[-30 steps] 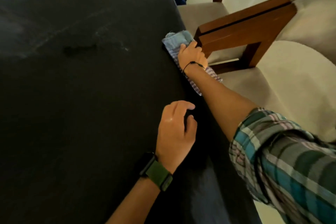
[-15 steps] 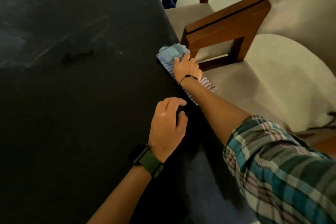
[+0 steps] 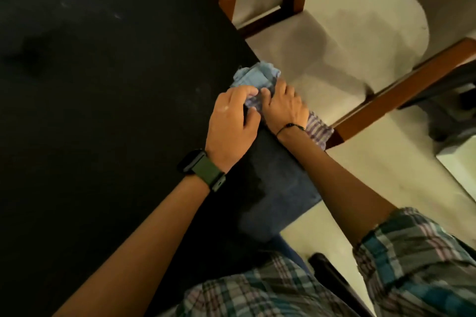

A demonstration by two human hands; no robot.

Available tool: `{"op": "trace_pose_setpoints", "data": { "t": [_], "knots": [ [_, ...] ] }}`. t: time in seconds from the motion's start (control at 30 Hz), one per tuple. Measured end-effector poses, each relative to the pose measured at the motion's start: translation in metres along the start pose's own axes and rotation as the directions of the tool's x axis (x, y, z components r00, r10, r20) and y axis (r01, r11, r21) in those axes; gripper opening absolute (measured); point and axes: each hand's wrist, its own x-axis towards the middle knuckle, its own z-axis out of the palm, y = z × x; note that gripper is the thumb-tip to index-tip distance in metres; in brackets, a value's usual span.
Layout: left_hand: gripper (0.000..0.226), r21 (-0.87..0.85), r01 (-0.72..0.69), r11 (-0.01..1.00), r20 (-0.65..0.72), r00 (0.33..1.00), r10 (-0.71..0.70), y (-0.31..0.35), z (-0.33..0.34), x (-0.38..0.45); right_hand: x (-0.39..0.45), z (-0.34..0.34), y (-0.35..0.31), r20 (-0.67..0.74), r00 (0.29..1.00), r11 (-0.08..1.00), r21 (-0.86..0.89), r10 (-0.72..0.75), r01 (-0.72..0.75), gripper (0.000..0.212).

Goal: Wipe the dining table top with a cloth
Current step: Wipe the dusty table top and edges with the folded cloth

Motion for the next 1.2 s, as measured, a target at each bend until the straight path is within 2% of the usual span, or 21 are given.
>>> {"op": "trace_pose_setpoints", "data": {
  "t": [0.13,0.27,0.43,0.57,0.7,0.8,1.07,1.2],
  "knots": [
    [0.035,-0.063,-0.017,0.998,0.063,0.998,0.021,0.002,0.008,-0.008,-0.045,-0.001,0.039,-0.032,0.998,0.996,-0.072,0.059,-0.061,0.057],
    [0.034,-0.102,-0.029,0.994,0.068,0.997,0.036,0.004,0.01,-0.01,-0.056,-0.004,0.044,-0.052,0.995,0.99,-0.102,0.088,-0.093,0.055],
    [0.028,-0.124,0.013,0.992,0.019,1.0,-0.011,0.001,0.0,-0.018,-0.037,0.0,0.018,-0.059,0.993,0.99,-0.092,0.101,-0.106,0.057],
    [0.029,-0.111,0.027,0.993,-0.028,0.999,-0.031,0.0,-0.011,-0.027,0.005,0.004,-0.036,-0.038,0.992,0.993,-0.023,0.118,-0.119,0.06],
    [0.03,-0.069,0.082,0.994,-0.043,0.995,-0.086,0.002,-0.012,-0.034,0.015,0.005,-0.05,-0.049,0.997,0.998,0.018,0.068,-0.067,0.064],
    [0.03,-0.065,0.084,0.994,-0.057,0.994,-0.088,0.01,-0.005,-0.043,-0.007,0.006,-0.025,-0.054,0.998,0.999,-0.024,-0.024,0.022,0.067],
    [0.031,-0.122,0.119,0.985,-0.082,0.988,-0.129,0.04,0.026,-0.058,-0.125,-0.003,0.084,0.052,0.995,0.987,-0.136,-0.081,0.087,0.068],
    [0.031,-0.115,0.136,0.984,-0.122,0.981,-0.15,0.049,0.027,-0.067,-0.133,-0.008,0.097,0.108,0.987,0.972,-0.191,-0.119,0.138,0.07]
  ]
}}
